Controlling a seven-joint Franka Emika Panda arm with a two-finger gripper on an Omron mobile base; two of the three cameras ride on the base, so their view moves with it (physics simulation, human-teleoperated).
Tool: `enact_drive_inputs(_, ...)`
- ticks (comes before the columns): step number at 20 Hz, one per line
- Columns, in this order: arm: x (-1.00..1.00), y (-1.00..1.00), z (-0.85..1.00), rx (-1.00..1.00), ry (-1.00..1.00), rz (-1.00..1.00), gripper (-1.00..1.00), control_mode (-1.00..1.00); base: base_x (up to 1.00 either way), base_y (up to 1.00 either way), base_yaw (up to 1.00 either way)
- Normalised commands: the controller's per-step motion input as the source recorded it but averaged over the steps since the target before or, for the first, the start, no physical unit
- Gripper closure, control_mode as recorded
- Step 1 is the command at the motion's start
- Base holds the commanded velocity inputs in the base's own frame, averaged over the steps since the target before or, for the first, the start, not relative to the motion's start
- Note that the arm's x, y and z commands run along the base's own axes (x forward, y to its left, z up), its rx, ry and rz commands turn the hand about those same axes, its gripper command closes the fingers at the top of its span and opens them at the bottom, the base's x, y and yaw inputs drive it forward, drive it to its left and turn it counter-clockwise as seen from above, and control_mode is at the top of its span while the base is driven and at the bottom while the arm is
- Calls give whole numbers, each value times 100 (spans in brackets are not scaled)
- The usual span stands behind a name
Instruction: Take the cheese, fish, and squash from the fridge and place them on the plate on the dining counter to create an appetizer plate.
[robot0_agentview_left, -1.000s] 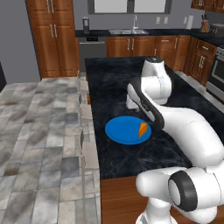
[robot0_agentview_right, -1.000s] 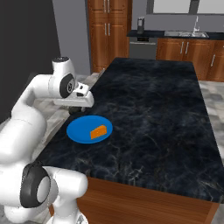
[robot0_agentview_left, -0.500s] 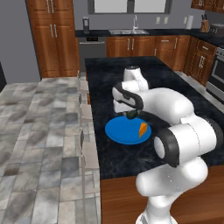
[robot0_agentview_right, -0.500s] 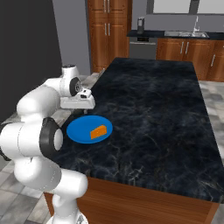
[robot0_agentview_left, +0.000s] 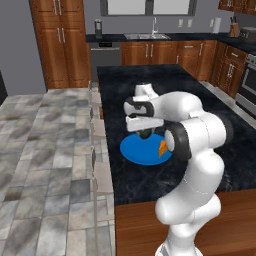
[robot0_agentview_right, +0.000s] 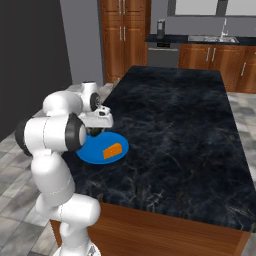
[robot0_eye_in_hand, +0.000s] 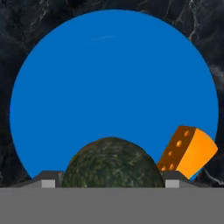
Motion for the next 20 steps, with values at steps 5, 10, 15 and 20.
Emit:
enact_drive_inputs(5, 28, -5, -41, 0, 2, 0, 100, -100, 0, 0, 0)
enact_drive_inputs(10, 14, -13, -35, 0, 0, 0, 100, -100, 0, 0, 0)
enact_drive_inputs(15, 1, -21, -31, 0, 0, 0, 100, -100, 0, 0, 0)
enact_drive_inputs(20, 1, -12, -23, 0, 0, 0, 100, -100, 0, 0, 0)
